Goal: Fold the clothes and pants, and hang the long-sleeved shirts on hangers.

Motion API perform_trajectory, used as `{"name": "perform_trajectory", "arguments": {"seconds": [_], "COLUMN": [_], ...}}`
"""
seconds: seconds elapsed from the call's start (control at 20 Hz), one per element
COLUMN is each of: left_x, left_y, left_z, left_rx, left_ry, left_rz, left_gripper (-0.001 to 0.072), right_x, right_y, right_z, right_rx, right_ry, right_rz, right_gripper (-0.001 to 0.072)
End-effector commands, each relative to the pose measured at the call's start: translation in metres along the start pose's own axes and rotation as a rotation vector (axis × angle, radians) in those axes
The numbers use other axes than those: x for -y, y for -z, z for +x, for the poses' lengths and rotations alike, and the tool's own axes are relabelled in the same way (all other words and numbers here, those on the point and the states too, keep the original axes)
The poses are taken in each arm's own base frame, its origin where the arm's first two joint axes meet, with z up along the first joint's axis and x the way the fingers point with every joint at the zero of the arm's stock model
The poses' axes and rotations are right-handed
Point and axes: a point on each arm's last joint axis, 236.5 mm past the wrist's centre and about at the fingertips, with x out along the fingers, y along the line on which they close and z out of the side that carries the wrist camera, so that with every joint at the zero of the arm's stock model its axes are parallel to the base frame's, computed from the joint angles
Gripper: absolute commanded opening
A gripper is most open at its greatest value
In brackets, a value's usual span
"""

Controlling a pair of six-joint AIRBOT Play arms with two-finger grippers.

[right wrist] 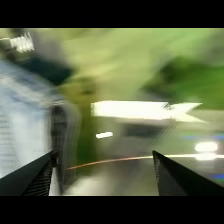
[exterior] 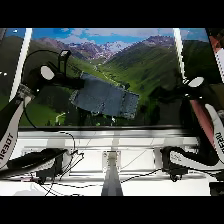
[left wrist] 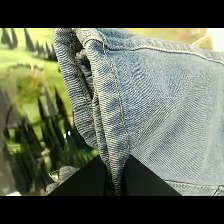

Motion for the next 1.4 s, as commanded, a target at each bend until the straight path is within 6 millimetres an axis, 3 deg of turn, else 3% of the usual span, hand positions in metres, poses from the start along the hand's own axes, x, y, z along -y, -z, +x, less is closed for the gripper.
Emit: {"name": "perform_trajectory", "arguments": {"seconds": [0.0, 0.15, 0.25, 0.4, 0.5, 0.55, 0.6, 0.65, 0.7, 0.8, 0.9, 1.05, 1.15, 1.2, 1.35], "left_x": [0.000, 0.002, 0.005, 0.005, 0.004, 0.004, 0.002, -0.001, -0.003, -0.008, -0.012, -0.007, 0.005, 0.013, 0.041], "left_y": [0.011, 0.016, 0.020, 0.026, 0.027, 0.027, 0.024, 0.018, 0.010, -0.011, -0.038, -0.062, -0.070, -0.072, -0.075], "left_z": [0.008, 0.015, 0.020, 0.028, 0.031, 0.031, 0.029, 0.024, 0.017, -0.008, -0.044, -0.100, -0.138, -0.157, -0.204], "left_rx": [-0.029, -0.049, -0.064, -0.090, -0.098, -0.095, -0.087, -0.071, -0.048, 0.019, 0.125, 0.265, 0.356, 0.401, 0.515], "left_ry": [0.009, 0.013, 0.017, 0.018, 0.018, 0.017, 0.015, 0.013, 0.009, 0.001, -0.014, -0.033, -0.037, -0.036, 0.006], "left_rz": [-0.031, -0.028, -0.022, -0.026, -0.028, -0.027, -0.028, -0.030, -0.035, -0.037, -0.032, -0.009, 0.020, 0.039, 0.063], "left_gripper": [0.0077, 0.0078, 0.0078, 0.0079, 0.0079, 0.0119, 0.0365, 0.0692, 0.0692, 0.0694, 0.0694, 0.0693, 0.0692, 0.0693, 0.0693], "right_x": [-0.044, -0.067, -0.069, -0.089, -0.110, -0.123, -0.132, -0.139, -0.140, -0.129, -0.103, -0.046, 0.005, 0.034, 0.106], "right_y": [0.018, 0.033, 0.042, 0.043, 0.028, 0.017, 0.005, -0.008, -0.020, -0.049, -0.081, -0.106, -0.096, -0.081, -0.009], "right_z": [0.045, 0.078, 0.100, 0.109, 0.103, 0.097, 0.089, 0.080, 0.069, 0.033, -0.022, -0.140, -0.228, -0.272, -0.381], "right_rx": [-0.025, -0.070, -0.114, -0.166, -0.131, -0.108, -0.084, -0.063, -0.046, 0.007, 0.104, 0.289, 0.429, 0.498, 0.679], "right_ry": [-0.195, -0.221, -0.200, -0.220, -0.256, -0.278, -0.288, -0.278, -0.253, -0.143, 0.011, 0.253, 0.426, 0.520, 0.752], "right_rz": [0.154, 0.201, 0.234, 0.175, 0.052, -0.016, -0.076, -0.140, -0.207, -0.245, -0.230, -0.135, 0.018, 0.119, 0.459], "right_gripper": [0.0693, 0.0691, 0.0690, 0.0631, 0.0299, 0.0162, 0.0098, 0.0070, 0.0035, 0.0035, 0.0034, 0.0035, 0.0035, 0.0034, 0.0035]}}
